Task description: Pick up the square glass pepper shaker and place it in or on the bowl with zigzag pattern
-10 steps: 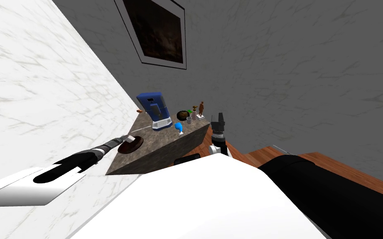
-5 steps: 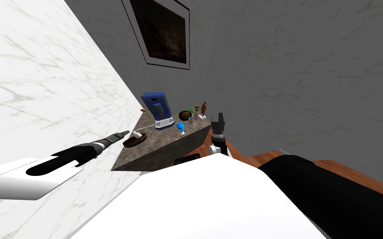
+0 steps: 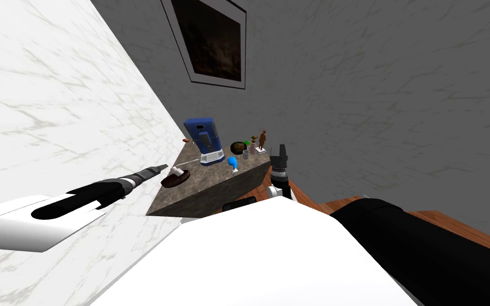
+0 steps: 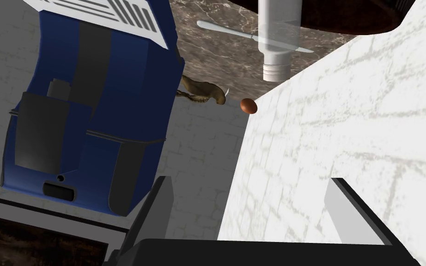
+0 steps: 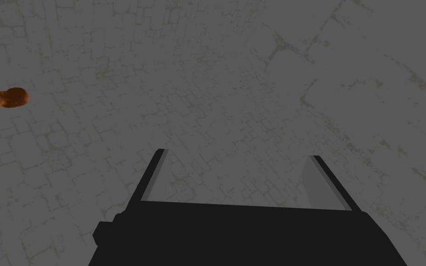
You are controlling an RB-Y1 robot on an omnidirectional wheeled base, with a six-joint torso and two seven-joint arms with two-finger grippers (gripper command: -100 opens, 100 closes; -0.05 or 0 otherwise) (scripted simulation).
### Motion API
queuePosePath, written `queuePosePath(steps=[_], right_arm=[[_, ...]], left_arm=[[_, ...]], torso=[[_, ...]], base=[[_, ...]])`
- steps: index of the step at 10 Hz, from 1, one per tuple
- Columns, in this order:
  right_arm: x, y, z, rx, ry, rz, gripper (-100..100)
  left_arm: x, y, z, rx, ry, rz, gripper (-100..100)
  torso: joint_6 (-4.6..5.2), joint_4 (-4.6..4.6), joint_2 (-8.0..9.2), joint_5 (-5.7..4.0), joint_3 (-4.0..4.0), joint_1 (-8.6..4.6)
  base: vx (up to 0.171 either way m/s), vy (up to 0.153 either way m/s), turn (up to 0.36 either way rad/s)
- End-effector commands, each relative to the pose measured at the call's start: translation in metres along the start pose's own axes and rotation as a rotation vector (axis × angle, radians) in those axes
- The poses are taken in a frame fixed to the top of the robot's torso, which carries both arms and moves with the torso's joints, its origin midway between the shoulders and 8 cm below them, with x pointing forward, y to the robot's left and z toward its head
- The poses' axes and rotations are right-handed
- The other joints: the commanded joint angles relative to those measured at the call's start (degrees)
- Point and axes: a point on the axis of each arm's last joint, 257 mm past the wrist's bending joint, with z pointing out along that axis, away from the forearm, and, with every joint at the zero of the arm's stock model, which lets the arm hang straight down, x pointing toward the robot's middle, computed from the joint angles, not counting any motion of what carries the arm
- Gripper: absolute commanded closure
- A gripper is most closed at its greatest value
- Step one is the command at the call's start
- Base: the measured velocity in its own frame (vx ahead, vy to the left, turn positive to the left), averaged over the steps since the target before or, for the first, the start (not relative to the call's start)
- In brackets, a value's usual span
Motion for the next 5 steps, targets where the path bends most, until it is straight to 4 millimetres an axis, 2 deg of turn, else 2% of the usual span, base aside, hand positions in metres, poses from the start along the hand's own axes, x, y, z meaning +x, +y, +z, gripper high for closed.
queuePosePath(steps=[1, 5], right_arm=[[0.0000, 0.0000, 0.0000, 0.000, 0.000, 0.000, 0], [0.0000, 0.0000, 0.0000, 0.000, 0.000, 0.000, 0]], left_arm=[[0.0000, 0.0000, 0.0000, 0.000, 0.000, 0.000, 0], [0.0000, 0.0000, 0.0000, 0.000, 0.000, 0.000, 0]], torso=[[0.00, 0.00, 0.00, 0.00, 0.00, 0.00], [0.00, 0.00, 0.01, 0.00, 0.00, 0.00]], base=[[0.000, 0.000, 0.000], [0.000, 0.000, 0.000]])
